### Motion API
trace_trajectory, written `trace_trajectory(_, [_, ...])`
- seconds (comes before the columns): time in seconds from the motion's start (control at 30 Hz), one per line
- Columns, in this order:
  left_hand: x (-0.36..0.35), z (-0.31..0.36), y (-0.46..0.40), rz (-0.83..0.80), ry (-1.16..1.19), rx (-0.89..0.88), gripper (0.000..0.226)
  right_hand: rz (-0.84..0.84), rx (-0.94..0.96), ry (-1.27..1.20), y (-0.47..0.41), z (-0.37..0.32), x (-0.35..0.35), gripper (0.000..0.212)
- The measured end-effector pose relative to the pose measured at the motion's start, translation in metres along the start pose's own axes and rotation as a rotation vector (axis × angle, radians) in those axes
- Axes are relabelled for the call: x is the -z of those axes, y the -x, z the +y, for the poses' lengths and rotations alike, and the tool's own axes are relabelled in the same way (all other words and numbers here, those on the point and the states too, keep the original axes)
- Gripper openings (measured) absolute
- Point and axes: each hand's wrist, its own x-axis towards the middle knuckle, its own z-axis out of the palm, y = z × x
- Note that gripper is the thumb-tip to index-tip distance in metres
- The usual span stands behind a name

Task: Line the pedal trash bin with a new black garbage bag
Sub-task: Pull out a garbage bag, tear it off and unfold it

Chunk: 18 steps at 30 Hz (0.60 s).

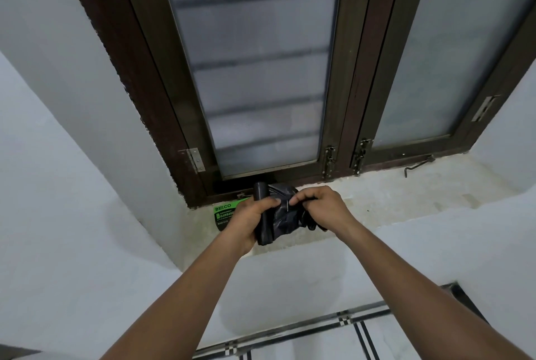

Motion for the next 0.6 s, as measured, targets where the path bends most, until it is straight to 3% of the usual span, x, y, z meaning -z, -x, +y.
trace_trajectory(0.2, [-0.006, -0.001, 0.002, 0.012, -0.024, -0.051, 0.029, 0.122, 0.047, -0.114, 0.002, 0.003, -0.009, 0.002])
trace_trajectory(0.43, [-0.01, -0.003, 0.006, 0.073, -0.054, -0.073, 0.031, 0.152, -0.009, -0.087, -0.001, 0.009, -0.009, 0.039])
trace_trajectory(0.6, [-0.012, -0.004, 0.009, 0.089, -0.056, -0.097, 0.028, 0.063, -0.061, -0.09, -0.003, 0.012, -0.003, 0.029])
